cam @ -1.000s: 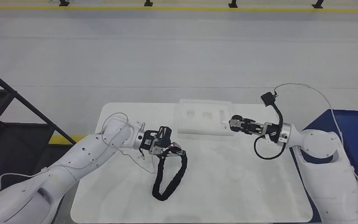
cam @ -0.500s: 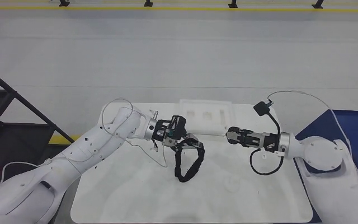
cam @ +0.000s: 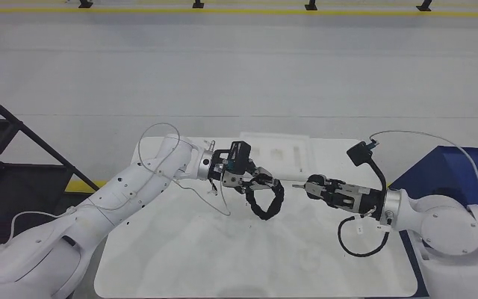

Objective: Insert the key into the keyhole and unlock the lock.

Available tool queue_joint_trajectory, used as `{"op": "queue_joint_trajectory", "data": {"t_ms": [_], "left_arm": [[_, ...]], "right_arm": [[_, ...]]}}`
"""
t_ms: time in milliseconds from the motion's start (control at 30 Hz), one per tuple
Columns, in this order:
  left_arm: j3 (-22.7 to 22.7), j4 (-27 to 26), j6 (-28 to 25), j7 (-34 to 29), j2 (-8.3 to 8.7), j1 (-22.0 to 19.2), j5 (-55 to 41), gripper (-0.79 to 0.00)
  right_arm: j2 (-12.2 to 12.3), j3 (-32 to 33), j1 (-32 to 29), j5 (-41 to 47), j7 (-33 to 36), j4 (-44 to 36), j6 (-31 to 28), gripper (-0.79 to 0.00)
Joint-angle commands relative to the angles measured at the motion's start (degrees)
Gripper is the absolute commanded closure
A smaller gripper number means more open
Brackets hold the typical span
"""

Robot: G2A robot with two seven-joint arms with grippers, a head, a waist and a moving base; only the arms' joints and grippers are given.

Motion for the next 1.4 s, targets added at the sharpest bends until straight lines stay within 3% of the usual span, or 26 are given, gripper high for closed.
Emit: {"op": "queue_joint_trajectory", "data": {"t_ms": [0, 300, 567, 867, 1367], "left_arm": [[0.01, -0.01, -0.01, -0.01, 0.0, 0.0, 0.01, 0.0], [-0.28, -0.16, 1.1, -1.25, 0.04, 0.69, 0.01, 0.0], [-2.4, -1.53, 4.93, -1.94, 0.11, 2.66, 4.55, 0.0], [-1.21, 0.3, 9.6, 4.27, -2.12, 3.46, 10.98, 0.0], [0.19, 5.54, 8.21, 12.88, -5.5, 2.44, 15.95, 0.0]], "right_arm": [[0.0, 0.0, 0.0, 0.01, -0.01, 0.0, 0.0, 0.0], [0.05, -0.26, -0.6, -1.05, -0.76, -0.73, -0.1, 0.0], [0.67, -2.14, -1.1, -8.66, 1.34, -9.94, 5.13, 0.0], [1.03, -5.43, -1.89, -19.1, -0.01, -15.29, 11.72, 0.0], [1.12, -10.55, 0.68, -25.96, -1.52, -15.29, 15.67, 0.0]]}}
